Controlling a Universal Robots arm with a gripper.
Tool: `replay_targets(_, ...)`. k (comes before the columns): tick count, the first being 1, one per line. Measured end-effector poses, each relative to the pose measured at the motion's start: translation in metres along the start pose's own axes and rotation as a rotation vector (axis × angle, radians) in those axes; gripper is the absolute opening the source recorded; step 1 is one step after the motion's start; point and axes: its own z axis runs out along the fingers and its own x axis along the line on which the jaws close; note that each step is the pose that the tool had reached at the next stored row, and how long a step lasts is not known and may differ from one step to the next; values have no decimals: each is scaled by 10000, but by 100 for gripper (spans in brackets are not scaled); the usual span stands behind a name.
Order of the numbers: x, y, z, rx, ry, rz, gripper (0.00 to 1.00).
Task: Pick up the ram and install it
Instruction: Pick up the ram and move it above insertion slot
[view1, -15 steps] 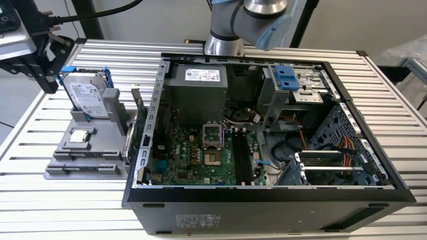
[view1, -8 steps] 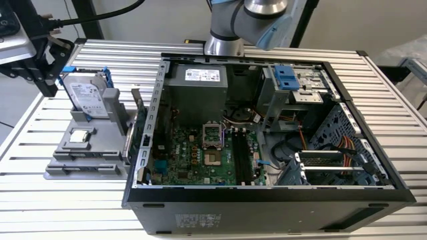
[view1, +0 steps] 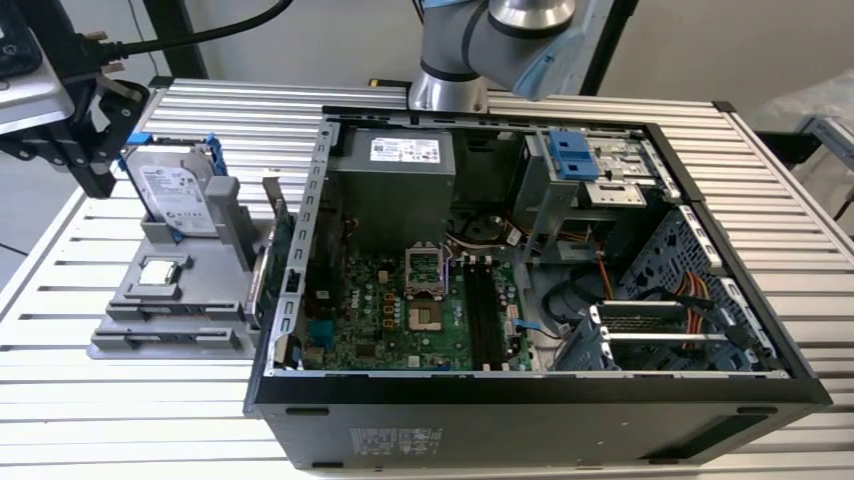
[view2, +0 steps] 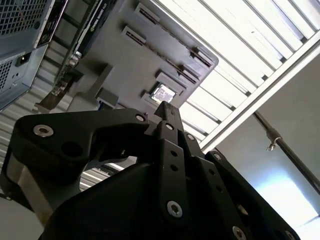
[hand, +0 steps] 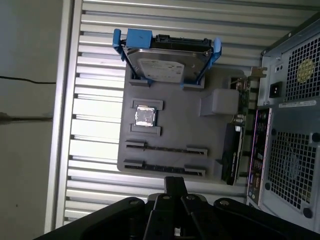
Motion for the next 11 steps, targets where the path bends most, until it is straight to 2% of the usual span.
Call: replay_targets(11, 0, -1, 0, -2, -3, 72, 0)
